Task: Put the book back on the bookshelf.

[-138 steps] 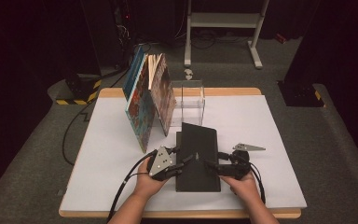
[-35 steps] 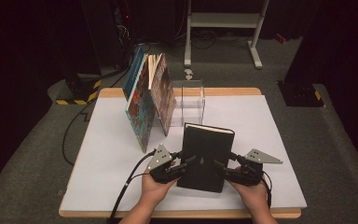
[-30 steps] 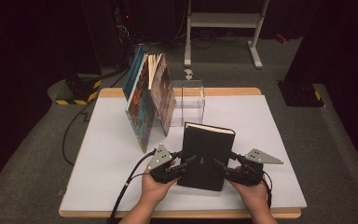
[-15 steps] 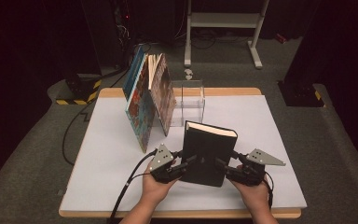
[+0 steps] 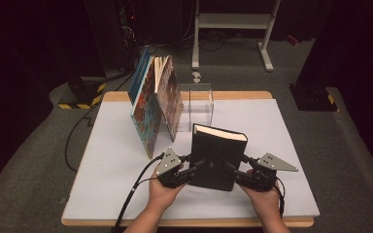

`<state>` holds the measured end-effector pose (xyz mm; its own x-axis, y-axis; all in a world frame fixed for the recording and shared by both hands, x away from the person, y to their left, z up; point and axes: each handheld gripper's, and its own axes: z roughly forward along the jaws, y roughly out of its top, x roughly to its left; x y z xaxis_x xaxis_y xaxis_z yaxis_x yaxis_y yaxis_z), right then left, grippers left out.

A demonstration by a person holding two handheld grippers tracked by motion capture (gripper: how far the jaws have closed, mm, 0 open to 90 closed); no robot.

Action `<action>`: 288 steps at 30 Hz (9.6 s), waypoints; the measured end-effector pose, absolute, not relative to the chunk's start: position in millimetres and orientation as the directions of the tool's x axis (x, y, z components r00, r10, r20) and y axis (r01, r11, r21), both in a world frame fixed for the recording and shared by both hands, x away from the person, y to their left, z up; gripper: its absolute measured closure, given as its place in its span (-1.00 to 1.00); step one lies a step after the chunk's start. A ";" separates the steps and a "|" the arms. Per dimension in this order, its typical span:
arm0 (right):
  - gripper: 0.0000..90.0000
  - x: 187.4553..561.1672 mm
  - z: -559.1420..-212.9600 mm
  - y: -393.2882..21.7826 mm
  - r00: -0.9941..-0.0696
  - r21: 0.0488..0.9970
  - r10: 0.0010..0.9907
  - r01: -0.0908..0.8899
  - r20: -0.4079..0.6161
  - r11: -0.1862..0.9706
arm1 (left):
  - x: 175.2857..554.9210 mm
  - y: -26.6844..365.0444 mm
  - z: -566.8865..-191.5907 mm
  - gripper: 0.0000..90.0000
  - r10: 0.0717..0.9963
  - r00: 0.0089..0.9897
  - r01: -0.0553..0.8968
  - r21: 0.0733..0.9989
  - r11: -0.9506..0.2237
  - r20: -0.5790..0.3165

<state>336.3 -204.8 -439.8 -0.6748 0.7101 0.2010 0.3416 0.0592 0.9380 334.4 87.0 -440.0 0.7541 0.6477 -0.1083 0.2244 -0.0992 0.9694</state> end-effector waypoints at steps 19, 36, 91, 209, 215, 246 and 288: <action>-0.20 366.7 -434.8 -198.8 -0.676 0.934 0.715 0.345 0.178 0.094 | 363.6 89.9 -439.4 0.35 0.662 0.745 0.204 0.973 -0.111 -0.080; -0.21 376.6 -437.5 -204.2 -0.664 0.941 0.730 0.326 0.163 0.086 | 374.2 83.1 -442.8 0.34 0.658 0.751 0.174 0.977 -0.121 -0.052; -0.57 354.7 -418.6 -182.0 -0.760 0.968 0.647 0.206 0.064 0.145 | 315.6 216.4 -476.0 -0.11 0.856 0.514 0.238 0.968 -0.080 -0.055; 0.19 446.7 -375.1 -105.2 -0.419 0.985 0.908 0.158 0.000 0.072 | 320.7 255.3 -489.7 -0.09 0.875 0.447 0.319 0.947 0.041 -0.189; 0.19 457.7 -377.9 -98.4 -0.412 0.987 0.911 0.147 -0.005 0.072 | 320.2 255.4 -489.3 -0.09 0.875 0.446 0.319 0.947 0.043 -0.190; 0.17 498.8 -394.1 -78.0 -0.367 0.984 0.930 0.160 -0.019 0.083 | 320.4 257.7 -489.4 -0.08 0.875 0.445 0.317 0.947 0.047 -0.192; -0.03 472.0 -443.4 -99.8 -0.428 0.960 0.903 0.267 0.038 0.086 | 319.4 256.5 -492.1 -0.08 0.880 0.439 0.326 0.945 0.035 -0.184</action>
